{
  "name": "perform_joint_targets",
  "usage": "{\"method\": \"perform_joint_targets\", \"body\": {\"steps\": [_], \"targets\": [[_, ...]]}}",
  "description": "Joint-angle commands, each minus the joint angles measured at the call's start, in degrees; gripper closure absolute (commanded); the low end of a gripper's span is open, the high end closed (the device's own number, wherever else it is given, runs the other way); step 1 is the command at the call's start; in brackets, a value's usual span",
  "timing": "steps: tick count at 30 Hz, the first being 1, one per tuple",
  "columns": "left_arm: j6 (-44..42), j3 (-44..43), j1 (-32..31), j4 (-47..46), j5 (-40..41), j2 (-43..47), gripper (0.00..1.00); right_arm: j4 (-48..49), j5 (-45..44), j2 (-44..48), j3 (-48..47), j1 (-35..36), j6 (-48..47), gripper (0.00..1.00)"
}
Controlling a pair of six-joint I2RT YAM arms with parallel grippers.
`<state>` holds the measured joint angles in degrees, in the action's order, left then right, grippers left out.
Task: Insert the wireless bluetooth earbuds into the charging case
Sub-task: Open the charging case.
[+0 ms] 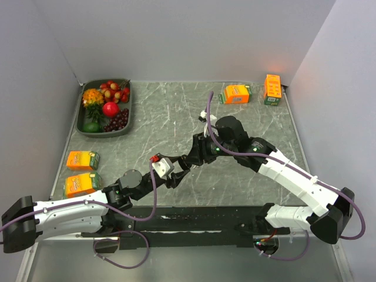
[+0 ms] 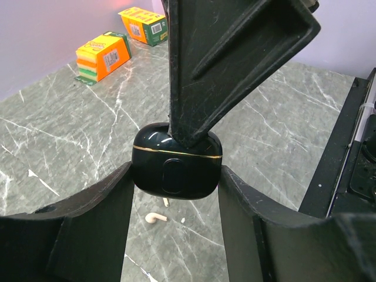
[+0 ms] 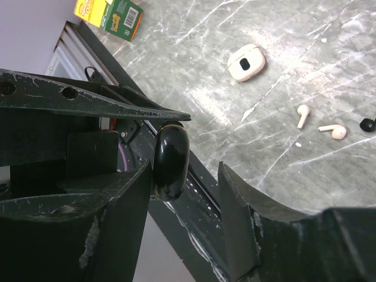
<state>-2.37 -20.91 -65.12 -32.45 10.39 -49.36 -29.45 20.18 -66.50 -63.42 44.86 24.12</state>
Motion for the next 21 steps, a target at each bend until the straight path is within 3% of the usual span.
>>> {"method": "perform_joint_targets", "body": {"steps": [1,14,17,18,21], "targets": [[-0.18,-2.56,-0.44,-3.94,-0.46,0.5,0.99,0.8,0.2,-0.12,-1.18,0.4,-0.56,0.49],[0.09,-2.56,-0.53,-4.03,-0.64,0.41,0.99,1.06,1.7,-1.35,-1.45,0.58,-0.83,0.51],[0.0,-2.65,-0.62,-3.94,-0.64,0.32,0.99,1.76,1.35,-0.65,-0.83,0.58,-0.48,0.6],[0.09,-2.65,-0.53,-3.94,-0.55,0.41,0.99,1.68,1.52,-0.74,-0.83,0.49,-0.48,0.7],[0.0,-2.65,-0.62,-4.03,-0.46,0.41,0.99,2.47,2.05,-0.3,-0.31,0.58,-0.04,0.86]]}}
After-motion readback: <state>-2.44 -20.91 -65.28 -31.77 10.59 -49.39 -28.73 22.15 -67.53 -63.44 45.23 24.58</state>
